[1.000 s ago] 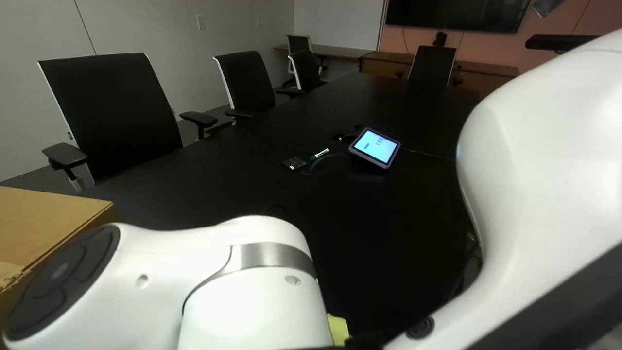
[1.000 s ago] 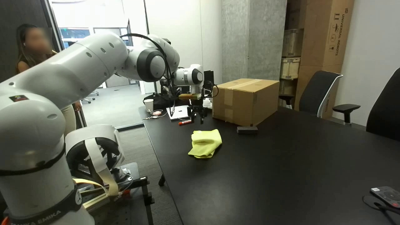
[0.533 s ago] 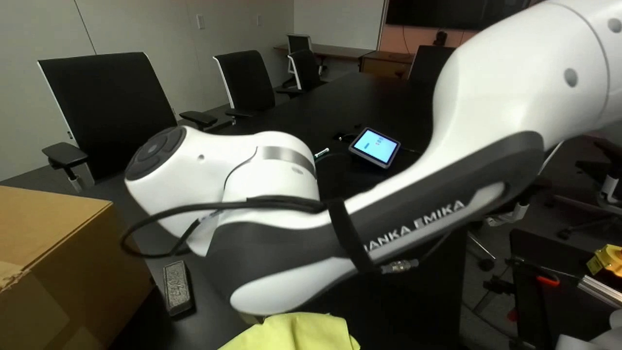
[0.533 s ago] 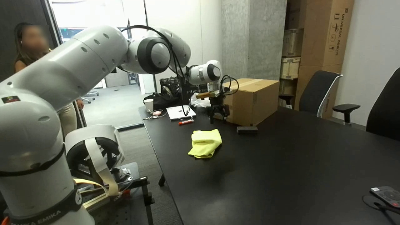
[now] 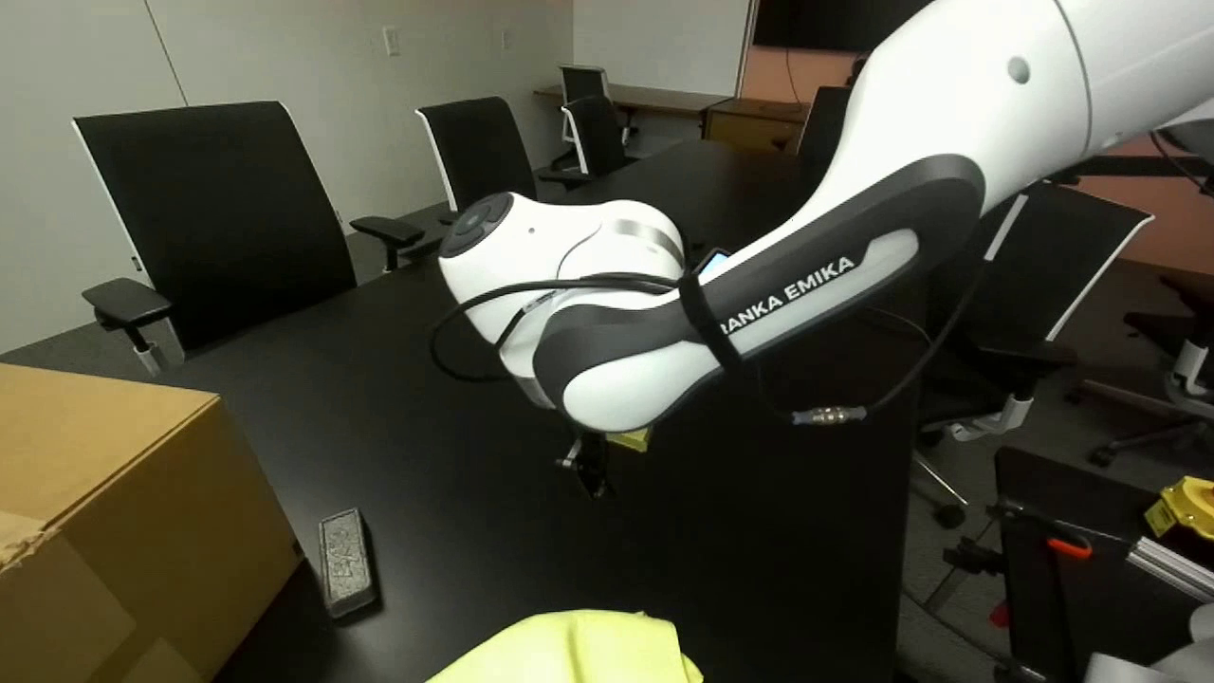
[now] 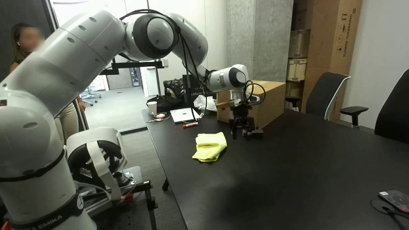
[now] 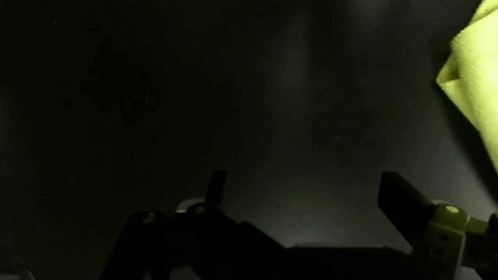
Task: Fold the yellow towel in half from right to left.
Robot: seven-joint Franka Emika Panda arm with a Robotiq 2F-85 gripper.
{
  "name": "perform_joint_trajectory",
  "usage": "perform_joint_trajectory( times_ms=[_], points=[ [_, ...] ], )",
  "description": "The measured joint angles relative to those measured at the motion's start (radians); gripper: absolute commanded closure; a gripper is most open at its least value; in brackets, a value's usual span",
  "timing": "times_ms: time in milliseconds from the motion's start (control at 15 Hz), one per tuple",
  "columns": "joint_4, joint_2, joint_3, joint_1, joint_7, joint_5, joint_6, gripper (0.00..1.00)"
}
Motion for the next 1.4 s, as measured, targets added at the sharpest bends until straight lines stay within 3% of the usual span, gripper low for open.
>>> perform_joint_trajectory(
  times_ms=[667,1400],
  points=[
    [-0.472,-0.333,-0.001,-0.128,0.117,0.016,0.055,0.00],
    [-1.020,-0.890,0.036,-0.209,0.160,0.037,0.143,0.00]
  ],
)
